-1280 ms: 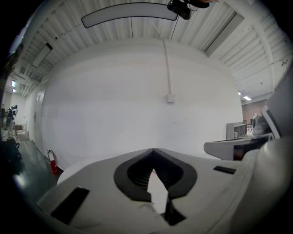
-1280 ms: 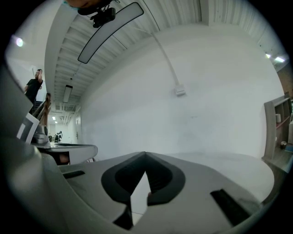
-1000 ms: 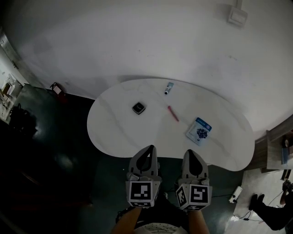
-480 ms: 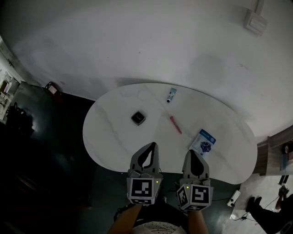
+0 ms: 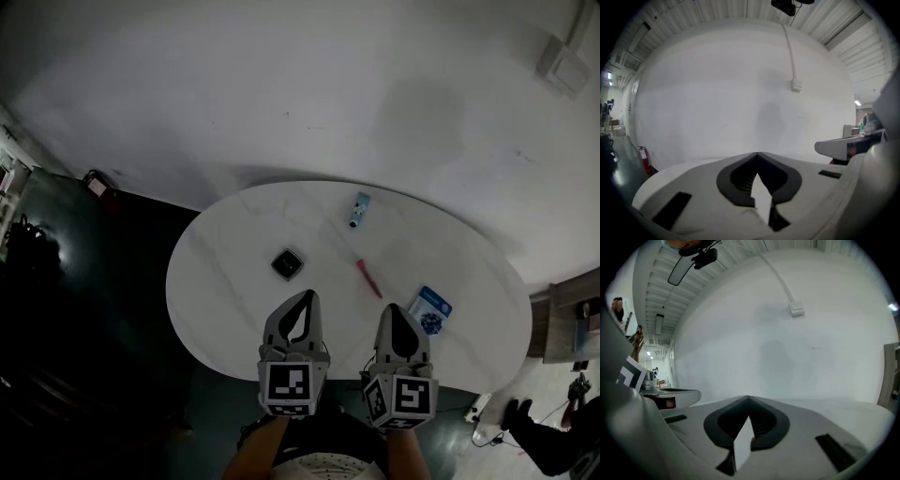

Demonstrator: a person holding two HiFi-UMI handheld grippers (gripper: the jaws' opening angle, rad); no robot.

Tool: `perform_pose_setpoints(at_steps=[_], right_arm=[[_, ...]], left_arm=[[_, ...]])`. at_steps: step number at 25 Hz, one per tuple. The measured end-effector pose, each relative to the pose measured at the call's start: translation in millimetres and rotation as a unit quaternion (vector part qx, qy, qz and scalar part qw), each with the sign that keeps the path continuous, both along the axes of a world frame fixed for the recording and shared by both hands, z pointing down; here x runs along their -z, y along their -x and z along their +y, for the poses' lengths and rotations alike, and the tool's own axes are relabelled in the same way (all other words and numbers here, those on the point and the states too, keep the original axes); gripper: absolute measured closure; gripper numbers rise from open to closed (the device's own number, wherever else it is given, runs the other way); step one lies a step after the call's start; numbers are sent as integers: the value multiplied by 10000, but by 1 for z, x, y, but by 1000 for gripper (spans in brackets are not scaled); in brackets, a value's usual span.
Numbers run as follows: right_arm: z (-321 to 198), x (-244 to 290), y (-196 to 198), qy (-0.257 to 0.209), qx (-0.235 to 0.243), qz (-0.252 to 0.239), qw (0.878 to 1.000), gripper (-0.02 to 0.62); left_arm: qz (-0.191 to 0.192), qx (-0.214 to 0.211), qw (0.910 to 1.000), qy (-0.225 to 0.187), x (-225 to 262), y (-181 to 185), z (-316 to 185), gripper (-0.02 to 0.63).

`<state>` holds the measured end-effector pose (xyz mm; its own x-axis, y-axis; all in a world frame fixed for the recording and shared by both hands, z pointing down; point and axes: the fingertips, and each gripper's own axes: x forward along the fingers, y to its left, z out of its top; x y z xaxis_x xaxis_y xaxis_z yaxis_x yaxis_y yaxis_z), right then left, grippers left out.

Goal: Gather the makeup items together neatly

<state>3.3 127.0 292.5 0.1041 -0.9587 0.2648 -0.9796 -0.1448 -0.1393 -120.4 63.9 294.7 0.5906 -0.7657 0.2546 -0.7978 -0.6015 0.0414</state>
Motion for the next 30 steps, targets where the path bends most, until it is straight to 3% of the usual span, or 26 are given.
perform_pose_setpoints(at_steps=[8, 17, 26, 30], right_arm=[[-50, -4, 13, 71, 145, 12, 9999, 591], [-96, -22, 25, 292, 264, -92, 9992, 591], [-111, -42, 36, 608, 348, -233, 9973, 591], [-108, -49, 33, 742, 311, -256, 9964, 591]], left_arm=[[-185, 282, 9992, 192, -25, 22, -53, 592], [-648, 180, 9964, 515, -68, 45, -90, 592], [-951, -408, 9899, 969, -106, 43, -94, 439], [-1193, -683, 9850, 1045, -121, 37, -93, 408]])
